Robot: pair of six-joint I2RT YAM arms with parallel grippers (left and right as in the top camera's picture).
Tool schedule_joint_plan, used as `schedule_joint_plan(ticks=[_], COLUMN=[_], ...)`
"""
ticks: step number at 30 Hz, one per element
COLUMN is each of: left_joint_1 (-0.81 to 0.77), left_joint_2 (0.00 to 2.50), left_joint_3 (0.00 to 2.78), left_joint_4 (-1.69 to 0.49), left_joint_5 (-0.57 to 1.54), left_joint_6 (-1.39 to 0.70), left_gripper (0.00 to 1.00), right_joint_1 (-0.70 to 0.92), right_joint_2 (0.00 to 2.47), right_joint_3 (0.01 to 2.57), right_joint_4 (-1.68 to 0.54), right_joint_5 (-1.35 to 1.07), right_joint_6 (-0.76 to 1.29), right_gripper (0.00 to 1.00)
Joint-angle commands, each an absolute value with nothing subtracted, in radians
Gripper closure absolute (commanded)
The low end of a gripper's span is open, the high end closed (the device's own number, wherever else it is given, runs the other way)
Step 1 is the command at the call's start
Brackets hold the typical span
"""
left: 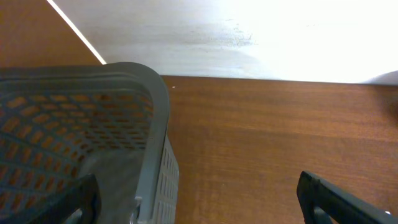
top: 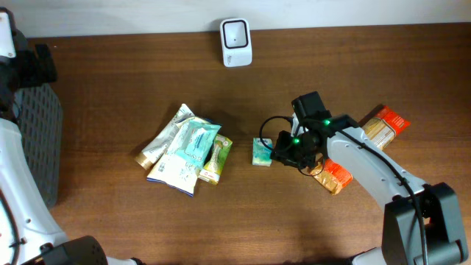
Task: Scan the item barcode
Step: 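Grasp Kleenex pack with right gripper and drag it rightward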
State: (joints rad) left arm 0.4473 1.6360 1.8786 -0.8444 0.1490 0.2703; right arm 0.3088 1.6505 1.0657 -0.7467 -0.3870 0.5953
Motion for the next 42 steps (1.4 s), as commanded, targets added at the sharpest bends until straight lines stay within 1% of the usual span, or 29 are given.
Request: schedule_joint_plan(ticks=[1,11,15,19,22,23,24,28,30,33,35,36,38,39,42], left_joint_1=[0.447,0.447,0.447,0.447,0.447,0.447,0.447,0.447,0.447,0.447,0.447,0.447,0.447,0.447,0.447], left_joint_2=[1.621,1.621,1.621,1.621,1.621,1.621,1.621,1.621,1.621,1.621,1.621,1.621,1.621,1.621,1.621], left_joint_3=[1.885,1.885,1.886,1.886,1.886,1.885,1.886,1.885,1.885,1.886,1.886,1.886,1.885,1.886,1.886], left_joint_4=[-0.842,-0.842,-0.842,-0.842,-0.842,-0.842,-0.842,-0.842,-0.842,-0.842,-0.842,-0.842,-0.842,-0.842,-0.842], left_joint_5=[0.152,0.152,0.152,0.152,0.152,0.152,0.152,0.152,0.152,0.152,0.152,0.152,0.152,0.152,0.152], left_joint_6=[0.286,0.286,0.286,0.286,0.286,0.286,0.286,0.286,0.286,0.286,0.286,0.286,0.286,0.286,0.286], left_gripper=[0.01,0.01,0.01,0.01,0.01,0.01,0.01,0.01,0.01,0.01,0.01,0.01,0.01,0.01,0.01], right_joint_1=[0.315,0.316,0.342,0.347,0.347,0.347,0.347,0.345,0.344,0.327,0.323,0.304,0.229,0.153,0.025], right_joint_2=[1.647,1.708,1.708,1.708,1.716,1.733,1.756,1.812,1.820,1.821,1.817,1.795,1.720,1.664,1.594], right_joint_3=[1.056,1.054,1.007,0.967,0.942,0.942,0.942,0.942,0.942,0.942,0.952,0.977,1.041,1.077,1.093], right_joint_4=[-0.739,-0.722,-0.598,-0.570,-0.516,-0.485,-0.471,-0.429,-0.425,-0.412,-0.399,-0.410,-0.488,-0.522,-0.538], right_joint_5=[-0.393,-0.398,-0.408,-0.332,-0.332,-0.332,-0.336,-0.370,-0.370,-0.370,-0.384,-0.469,-0.655,-0.845,-1.113], right_joint_6=[0.604,0.618,0.661,0.740,0.759,0.770,0.785,0.795,0.795,0.802,0.787,0.678,0.531,0.402,0.313], right_gripper=[0.63,0.63,0.64,0.64,0.65,0.70,0.71,0.71,0.79,0.96,0.96,0.96,0.96,0.96,0.96])
